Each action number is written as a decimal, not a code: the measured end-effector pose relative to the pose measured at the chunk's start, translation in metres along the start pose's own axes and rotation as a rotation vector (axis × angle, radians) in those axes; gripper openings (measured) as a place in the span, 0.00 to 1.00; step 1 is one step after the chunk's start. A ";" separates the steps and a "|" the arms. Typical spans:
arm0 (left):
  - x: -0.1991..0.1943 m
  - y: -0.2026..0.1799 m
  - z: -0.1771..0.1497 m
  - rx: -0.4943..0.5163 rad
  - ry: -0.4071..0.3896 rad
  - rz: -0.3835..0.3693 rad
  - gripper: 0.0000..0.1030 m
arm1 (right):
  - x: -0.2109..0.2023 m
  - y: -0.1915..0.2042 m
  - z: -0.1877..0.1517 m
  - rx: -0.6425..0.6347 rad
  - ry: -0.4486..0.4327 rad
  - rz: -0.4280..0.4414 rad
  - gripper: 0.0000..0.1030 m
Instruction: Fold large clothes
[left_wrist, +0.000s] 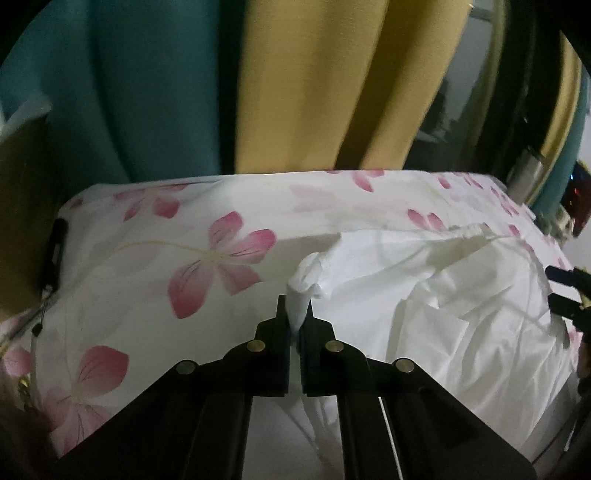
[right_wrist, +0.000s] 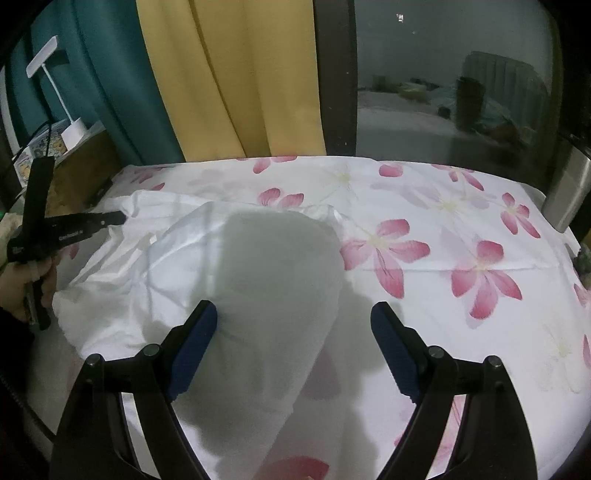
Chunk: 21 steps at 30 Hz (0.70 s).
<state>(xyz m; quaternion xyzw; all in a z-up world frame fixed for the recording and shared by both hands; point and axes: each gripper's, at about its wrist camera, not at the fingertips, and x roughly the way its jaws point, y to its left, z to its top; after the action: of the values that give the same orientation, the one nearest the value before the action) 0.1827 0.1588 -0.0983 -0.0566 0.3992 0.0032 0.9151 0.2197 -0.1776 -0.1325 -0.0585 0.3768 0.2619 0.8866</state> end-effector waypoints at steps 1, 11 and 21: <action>0.000 0.003 -0.001 -0.010 0.004 -0.003 0.04 | 0.003 0.001 0.002 0.001 -0.002 0.002 0.83; -0.037 -0.017 0.007 -0.023 -0.038 -0.006 0.47 | 0.012 0.010 0.002 -0.011 0.000 0.018 0.83; 0.005 -0.092 -0.016 0.246 0.166 -0.117 0.47 | -0.007 -0.004 -0.007 0.039 -0.022 -0.016 0.83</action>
<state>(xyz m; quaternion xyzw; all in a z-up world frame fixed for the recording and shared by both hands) 0.1787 0.0656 -0.1035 0.0329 0.4667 -0.1038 0.8777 0.2134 -0.1864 -0.1334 -0.0410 0.3715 0.2482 0.8937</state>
